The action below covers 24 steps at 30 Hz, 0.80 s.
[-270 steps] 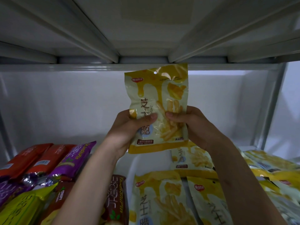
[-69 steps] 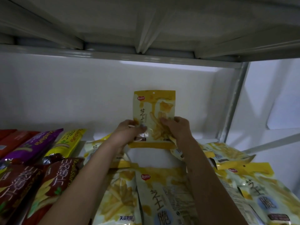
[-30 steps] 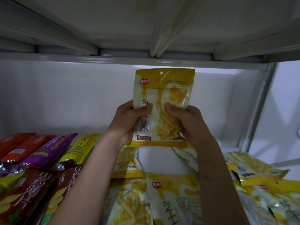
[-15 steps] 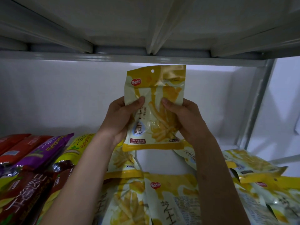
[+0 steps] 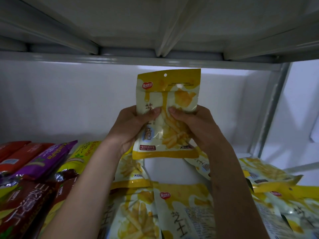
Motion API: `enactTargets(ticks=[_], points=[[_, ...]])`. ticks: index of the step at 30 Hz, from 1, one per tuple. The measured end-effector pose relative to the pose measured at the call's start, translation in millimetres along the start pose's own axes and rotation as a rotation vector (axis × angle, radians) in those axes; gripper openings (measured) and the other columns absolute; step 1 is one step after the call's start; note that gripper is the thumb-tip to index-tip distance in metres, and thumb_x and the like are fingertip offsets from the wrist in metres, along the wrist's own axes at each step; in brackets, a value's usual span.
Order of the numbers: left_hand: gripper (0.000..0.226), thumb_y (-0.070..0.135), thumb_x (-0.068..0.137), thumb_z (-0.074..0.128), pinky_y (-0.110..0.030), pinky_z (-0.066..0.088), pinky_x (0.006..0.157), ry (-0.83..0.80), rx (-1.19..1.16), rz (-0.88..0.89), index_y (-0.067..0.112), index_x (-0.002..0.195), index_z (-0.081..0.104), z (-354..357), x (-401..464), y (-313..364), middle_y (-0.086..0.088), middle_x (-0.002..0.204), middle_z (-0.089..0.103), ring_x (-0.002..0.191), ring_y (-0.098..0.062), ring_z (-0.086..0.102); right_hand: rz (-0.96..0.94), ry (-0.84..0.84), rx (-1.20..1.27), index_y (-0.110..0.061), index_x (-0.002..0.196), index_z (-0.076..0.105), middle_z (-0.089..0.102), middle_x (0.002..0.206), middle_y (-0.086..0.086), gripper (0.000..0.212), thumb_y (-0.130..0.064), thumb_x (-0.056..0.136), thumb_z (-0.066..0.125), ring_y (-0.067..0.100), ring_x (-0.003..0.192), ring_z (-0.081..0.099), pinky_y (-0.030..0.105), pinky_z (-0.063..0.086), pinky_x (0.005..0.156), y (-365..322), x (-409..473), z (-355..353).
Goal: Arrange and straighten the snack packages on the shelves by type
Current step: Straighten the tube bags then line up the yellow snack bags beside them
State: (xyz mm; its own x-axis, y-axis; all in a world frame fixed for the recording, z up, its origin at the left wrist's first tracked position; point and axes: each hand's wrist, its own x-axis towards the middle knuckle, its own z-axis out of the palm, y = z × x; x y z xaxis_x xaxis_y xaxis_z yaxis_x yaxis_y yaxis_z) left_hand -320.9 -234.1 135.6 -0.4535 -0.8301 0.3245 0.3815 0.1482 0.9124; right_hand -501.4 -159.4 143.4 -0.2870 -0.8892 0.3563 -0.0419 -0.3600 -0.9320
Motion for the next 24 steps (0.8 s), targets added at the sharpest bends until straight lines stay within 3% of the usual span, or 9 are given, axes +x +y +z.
enactTargets(ticks=[4, 9, 13, 14, 16, 18, 21, 24], points=[[0.047, 0.022, 0.074, 0.083, -0.046, 0.065, 0.082, 0.079, 0.028, 0.074, 0.003, 0.116, 0.074, -0.8, -0.3, 2.0, -0.017, 0.108, 0.079, 0.098, -0.034, 0.078, 0.096, -0.098, -0.035, -0.015, 0.122, 0.074, 0.081, 0.11, 0.003, 0.042, -0.025, 0.084, 0.086, 0.023, 0.1, 0.079, 0.045, 0.062, 0.093, -1.2, -3.6, -4.7], [0.05, 0.032, 0.07, 0.083, -0.035, 0.063, 0.078, -0.002, 0.115, 0.028, 0.008, 0.113, 0.075, -0.2, 1.0, 2.2, -0.011, 0.109, 0.079, 0.096, -0.024, 0.078, 0.054, -0.015, -0.032, -0.011, 0.115, 0.077, 0.081, 0.105, 0.007, 0.03, -0.01, 0.086, 0.083, 0.026, 0.096, 0.079, 0.049, 0.063, 0.091, -0.9, -1.0, -6.5], [0.02, 0.027, 0.081, 0.084, -0.021, 0.052, 0.054, -0.042, 0.327, -0.008, 0.01, 0.088, 0.074, 0.8, 1.0, 0.3, 0.004, 0.069, 0.074, 0.057, -0.005, 0.068, 0.019, 0.034, -0.06, -0.012, 0.111, 0.078, 0.081, 0.102, 0.009, 0.022, -0.008, 0.09, 0.079, 0.029, 0.094, 0.079, 0.052, 0.063, 0.091, -0.3, 1.3, -6.0], [0.025, 0.028, 0.079, 0.087, -0.025, 0.053, 0.057, -0.036, 0.351, 0.0, 0.008, 0.088, 0.075, -1.1, 1.9, -0.7, 0.002, 0.07, 0.074, 0.058, -0.008, 0.068, 0.011, 0.038, -0.071, -0.013, 0.112, 0.078, 0.081, 0.102, 0.008, 0.022, -0.009, 0.09, 0.079, 0.028, 0.093, 0.08, 0.051, 0.063, 0.091, -0.8, 0.9, -5.4], [0.044, 0.029, 0.071, 0.092, -0.044, 0.062, 0.082, -0.032, 0.314, 0.004, 0.004, 0.104, 0.078, -3.6, 2.9, -1.3, -0.01, 0.095, 0.08, 0.087, -0.024, 0.078, 0.016, 0.023, -0.046, -0.015, 0.116, 0.076, 0.081, 0.104, 0.006, 0.028, -0.014, 0.089, 0.081, 0.026, 0.094, 0.08, 0.05, 0.063, 0.091, -2.4, -0.8, -4.6], [0.052, 0.019, 0.07, 0.087, -0.052, 0.056, 0.103, -0.049, 0.208, -0.018, 0.004, 0.118, 0.075, -5.5, 1.8, -0.1, -0.014, 0.114, 0.078, 0.109, -0.032, 0.075, 0.053, -0.028, -0.026, -0.018, 0.121, 0.074, 0.081, 0.108, 0.003, 0.035, -0.023, 0.087, 0.083, 0.025, 0.097, 0.079, 0.048, 0.062, 0.093, -4.2, -2.9, -4.8], [0.052, 0.011, 0.073, 0.08, -0.051, 0.054, 0.105, -0.093, 0.136, -0.056, 0.001, 0.123, 0.071, -5.5, 0.1, 0.8, -0.016, 0.119, 0.076, 0.112, -0.034, 0.074, 0.075, -0.082, -0.077, -0.017, 0.118, 0.076, 0.081, 0.107, 0.005, 0.034, -0.028, 0.087, 0.083, 0.026, 0.098, 0.079, 0.05, 0.06, 0.096, -3.1, -4.8, -4.3], [0.053, 0.016, 0.073, 0.081, -0.049, 0.056, 0.101, -0.103, 0.152, -0.074, 0.004, 0.123, 0.071, -6.7, 0.2, 0.0, -0.015, 0.118, 0.077, 0.11, -0.033, 0.075, 0.047, -0.058, -0.073, -0.012, 0.111, 0.079, 0.081, 0.104, 0.01, 0.028, -0.024, 0.086, 0.084, 0.029, 0.098, 0.079, 0.052, 0.059, 0.098, -0.4, -3.7, -4.8]])
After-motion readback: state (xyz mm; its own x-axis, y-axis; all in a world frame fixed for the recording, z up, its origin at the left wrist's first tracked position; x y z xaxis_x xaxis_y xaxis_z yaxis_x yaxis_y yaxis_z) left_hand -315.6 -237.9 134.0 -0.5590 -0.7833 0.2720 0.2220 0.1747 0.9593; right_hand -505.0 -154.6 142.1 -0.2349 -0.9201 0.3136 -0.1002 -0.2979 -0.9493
